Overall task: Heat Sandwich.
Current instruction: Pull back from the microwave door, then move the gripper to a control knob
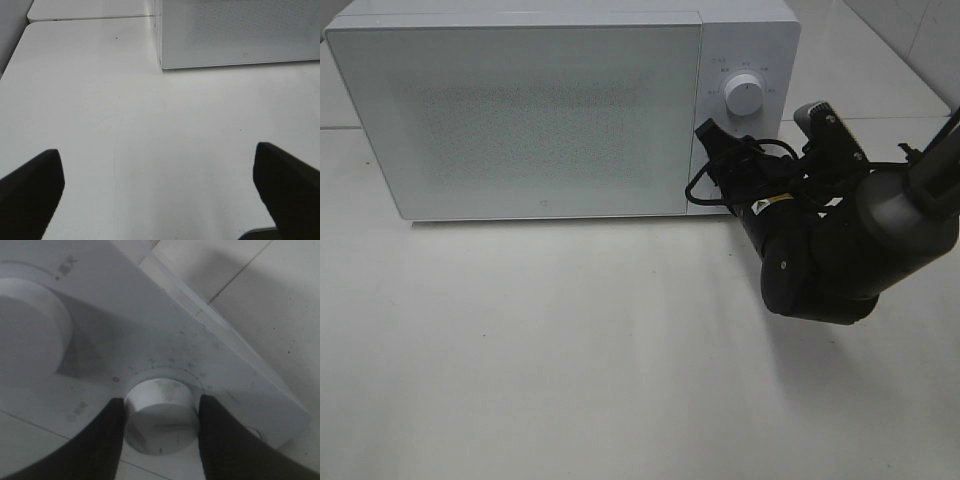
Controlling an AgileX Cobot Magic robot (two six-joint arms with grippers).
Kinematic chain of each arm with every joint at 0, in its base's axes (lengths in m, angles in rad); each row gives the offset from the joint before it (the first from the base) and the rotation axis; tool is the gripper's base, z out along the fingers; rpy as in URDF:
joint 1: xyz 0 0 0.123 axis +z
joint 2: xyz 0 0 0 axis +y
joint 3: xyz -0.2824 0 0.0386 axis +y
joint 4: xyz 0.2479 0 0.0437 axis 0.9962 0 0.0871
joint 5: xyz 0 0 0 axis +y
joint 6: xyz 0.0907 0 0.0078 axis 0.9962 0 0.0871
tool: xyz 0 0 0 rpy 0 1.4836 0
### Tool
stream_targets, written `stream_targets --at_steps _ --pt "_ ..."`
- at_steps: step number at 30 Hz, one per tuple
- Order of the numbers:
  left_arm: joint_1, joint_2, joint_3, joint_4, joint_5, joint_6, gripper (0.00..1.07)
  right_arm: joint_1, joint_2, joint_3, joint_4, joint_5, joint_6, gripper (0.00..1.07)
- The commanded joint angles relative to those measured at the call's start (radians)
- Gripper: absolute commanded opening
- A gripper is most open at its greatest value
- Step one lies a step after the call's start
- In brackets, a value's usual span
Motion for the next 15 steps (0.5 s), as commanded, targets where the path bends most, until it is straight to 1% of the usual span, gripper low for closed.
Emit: stream_targets --at_steps 1,4,5,8,10,12,14,15 --pt "-0.003 -0.022 0.002 0.001 -0.005 -0.007 0.97 0.002 -0.010 -0.006 -0.063 -0.014 0.195 0.05" --pt "-0.003 -0.022 0.002 0.001 -0.005 -0.007 0.97 0.002 -0.010 -0.006 -0.063 -0.014 0.295 0.05" --pt "-0.003 -0.022 0.002 0.001 -0.005 -0.007 0.97 0.002 -0.010 -0.006 -0.063 -0.014 0.295 0.05" --pt "-0.003 -0.022 0.002 0.001 -0.005 -0.007 0.97 0.002 -0.010 -0.006 -0.062 -0.014 0.452 0.06" --pt "-0.003 -0.022 0.002 0.001 -0.005 -0.007 0.97 0.002 -0.010 -0.006 -0.062 -0.014 0.484 0.06" --pt "-0.003 -0.022 0.002 0.001 -0.005 -0.007 0.97 0.002 -0.010 -0.006 -0.061 -0.015 0.581 0.06" --pt "-0.003 -0.022 0.002 0.001 -0.005 -0.007 0.97 0.002 -0.010 -0.006 -0.061 -0.015 0.606 0.06" --pt "-0.003 -0.022 0.002 0.001 -0.005 -0.007 0.97 0.002 -0.010 -0.006 -0.061 -0.015 0.670 0.06"
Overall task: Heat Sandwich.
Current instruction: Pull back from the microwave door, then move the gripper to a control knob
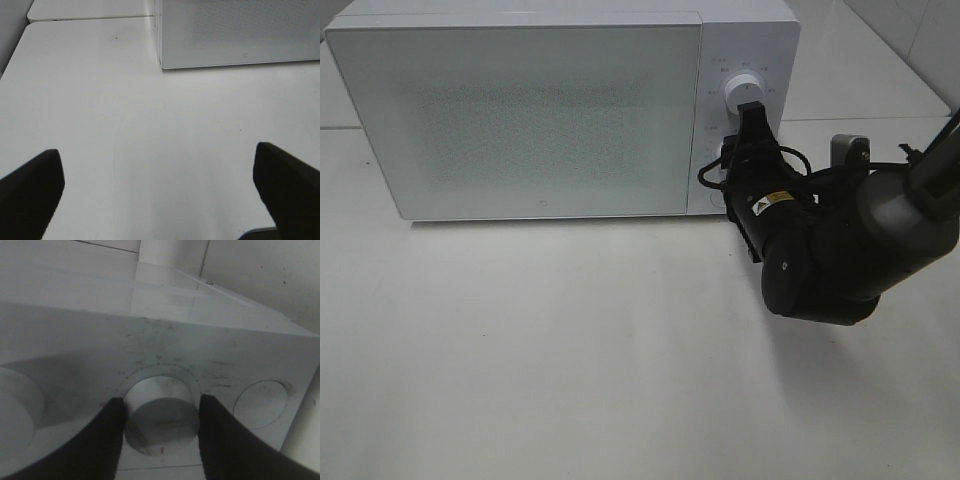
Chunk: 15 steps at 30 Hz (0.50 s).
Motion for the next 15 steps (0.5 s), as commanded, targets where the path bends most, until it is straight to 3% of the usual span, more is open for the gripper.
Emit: stream_targets --at_steps 1,9,15 --pt "-0.003 -0.022 0.002 0.001 -0.005 -0.007 0.97 0.004 -0.010 -0.009 -0.058 -0.015 0.127 0.07" --pt "-0.003 -0.022 0.002 0.001 -0.005 -0.007 0.97 0.004 -0.010 -0.009 -0.053 -0.021 0.366 0.07" --pt "-0.003 -0.022 0.002 0.001 -0.005 -0.007 0.97 0.003 -0.010 -0.009 -0.053 -0.021 0.396 0.07"
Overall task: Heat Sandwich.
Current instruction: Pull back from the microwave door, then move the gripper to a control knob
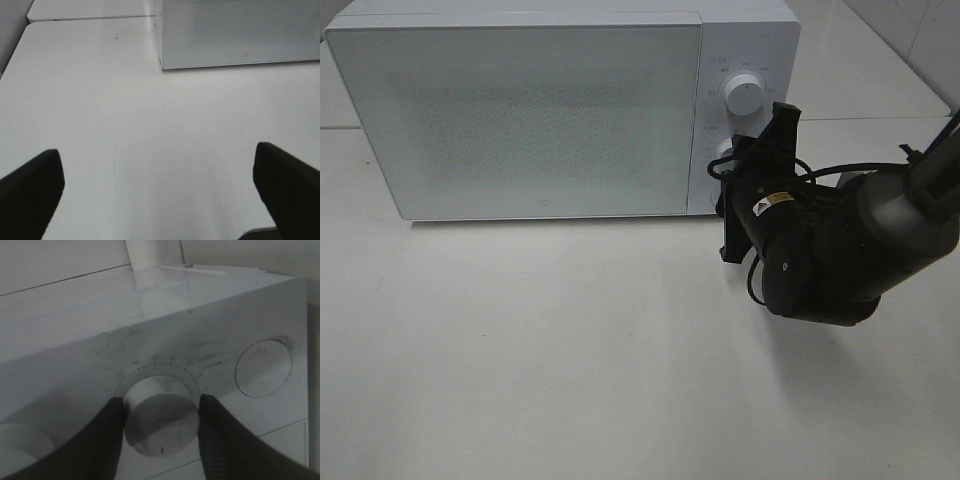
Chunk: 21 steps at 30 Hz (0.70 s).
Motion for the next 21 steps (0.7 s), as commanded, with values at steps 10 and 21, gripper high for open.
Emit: stream_targets --at_steps 10,21 --pt "-0.003 -0.022 0.002 0.001 -0.005 -0.007 0.97 0.003 -0.010 -0.011 -0.054 -0.020 -0.003 0.09" --pt "-0.003 -0.022 0.002 0.001 -0.005 -0.007 0.97 0.003 -0.010 -0.011 -0.054 -0.020 -0.012 0.15"
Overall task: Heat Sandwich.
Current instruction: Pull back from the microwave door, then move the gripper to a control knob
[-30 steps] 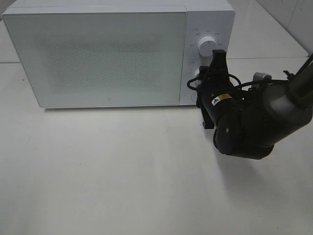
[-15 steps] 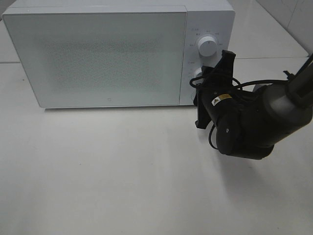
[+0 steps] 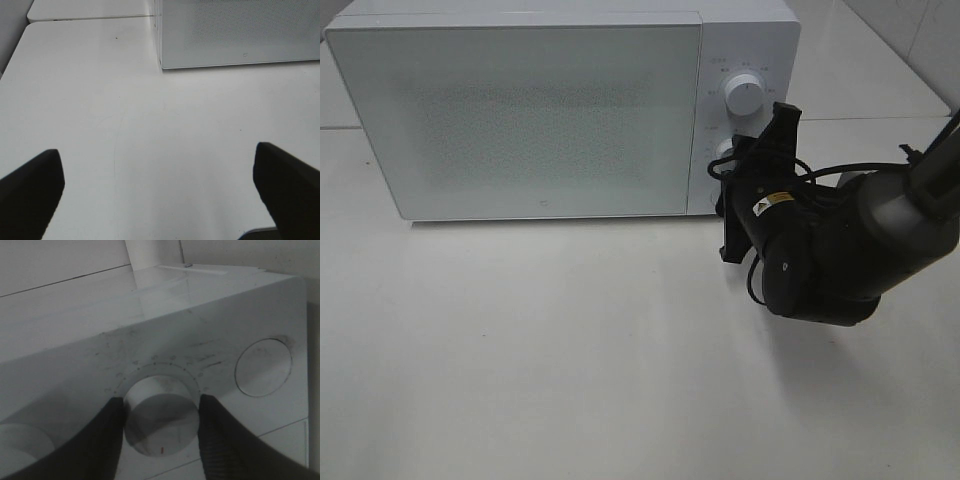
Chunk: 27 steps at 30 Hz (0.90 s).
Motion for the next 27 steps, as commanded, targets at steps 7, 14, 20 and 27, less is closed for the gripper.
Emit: stream_targets --at_steps 7,14,20,27 --pt "-0.003 -0.022 0.002 0.001 -0.005 -0.007 0.97 0.003 -0.010 -0.011 -0.049 -0.015 -0.023 0.34" --pt "-0.003 -0.022 0.002 0.001 -0.005 -0.007 0.97 0.003 -0.010 -0.011 -0.025 -0.014 -0.066 0.67" --pt "-0.003 -0.022 0.002 0.001 -0.005 -0.007 0.97 0.006 -0.013 0.000 -0.051 -0.014 -0.090 0.81" --pt "-0.003 -0.022 0.002 0.001 -0.005 -0.007 0.97 0.006 -0.037 0.049 -0.085 -0.013 -0.095 0.77"
